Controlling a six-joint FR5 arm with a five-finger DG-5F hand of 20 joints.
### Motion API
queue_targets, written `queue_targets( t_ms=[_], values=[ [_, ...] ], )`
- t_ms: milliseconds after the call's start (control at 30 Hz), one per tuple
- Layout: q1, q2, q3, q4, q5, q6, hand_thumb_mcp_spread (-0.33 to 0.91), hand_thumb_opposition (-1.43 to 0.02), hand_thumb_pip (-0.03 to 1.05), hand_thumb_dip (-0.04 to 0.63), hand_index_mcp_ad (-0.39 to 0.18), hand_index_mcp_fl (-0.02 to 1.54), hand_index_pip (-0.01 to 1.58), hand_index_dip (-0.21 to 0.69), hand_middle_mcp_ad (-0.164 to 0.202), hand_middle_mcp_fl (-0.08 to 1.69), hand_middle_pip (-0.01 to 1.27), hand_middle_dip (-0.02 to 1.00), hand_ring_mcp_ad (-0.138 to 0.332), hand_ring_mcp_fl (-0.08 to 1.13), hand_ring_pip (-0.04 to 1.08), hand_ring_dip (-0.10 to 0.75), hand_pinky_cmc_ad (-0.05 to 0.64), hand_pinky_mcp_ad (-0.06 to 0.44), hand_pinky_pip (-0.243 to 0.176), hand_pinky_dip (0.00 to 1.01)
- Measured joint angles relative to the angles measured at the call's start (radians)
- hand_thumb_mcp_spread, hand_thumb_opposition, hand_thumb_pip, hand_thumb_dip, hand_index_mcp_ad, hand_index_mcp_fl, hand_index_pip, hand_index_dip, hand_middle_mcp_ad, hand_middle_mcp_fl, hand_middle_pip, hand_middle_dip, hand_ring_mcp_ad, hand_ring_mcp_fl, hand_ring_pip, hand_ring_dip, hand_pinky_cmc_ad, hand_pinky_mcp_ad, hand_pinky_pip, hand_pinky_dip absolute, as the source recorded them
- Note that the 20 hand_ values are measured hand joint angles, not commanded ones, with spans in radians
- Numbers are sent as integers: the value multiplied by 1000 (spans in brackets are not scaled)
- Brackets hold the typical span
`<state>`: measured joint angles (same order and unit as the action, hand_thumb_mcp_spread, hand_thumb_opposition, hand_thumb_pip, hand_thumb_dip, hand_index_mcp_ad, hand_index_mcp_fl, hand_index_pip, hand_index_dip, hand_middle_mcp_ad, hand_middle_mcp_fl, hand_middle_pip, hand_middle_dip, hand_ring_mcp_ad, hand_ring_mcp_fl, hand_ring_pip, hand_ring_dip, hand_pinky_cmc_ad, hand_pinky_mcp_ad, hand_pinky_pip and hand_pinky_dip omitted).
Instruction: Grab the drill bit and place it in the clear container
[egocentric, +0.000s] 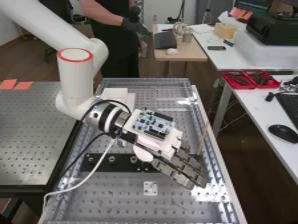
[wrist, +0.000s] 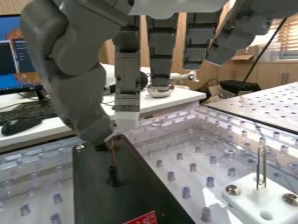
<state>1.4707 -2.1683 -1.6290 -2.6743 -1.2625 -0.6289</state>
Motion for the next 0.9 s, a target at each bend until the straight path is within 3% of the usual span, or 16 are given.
queue_targets(
  t_ms=[367, 633, 900],
  values=[
    [-2, -10, 14, 2, -3, -2, 485, -822, 548, 298, -51, 393, 1173, 340, 58, 312, 105, 237, 134, 94, 112, 49, 333, 86, -66, 138],
    [-3, -21, 31, -15, -5, -21, 557, -867, 536, 298, -52, 555, 1265, 342, 59, 361, 105, 237, 134, 127, 105, 49, 335, 86, -66, 138],
    [-5, -17, 32, -22, -14, -19, 571, -895, 525, 283, -51, 492, 1189, 340, 61, 360, 110, 253, 148, 141, 113, 61, 346, 87, -52, 140]
  ],
)
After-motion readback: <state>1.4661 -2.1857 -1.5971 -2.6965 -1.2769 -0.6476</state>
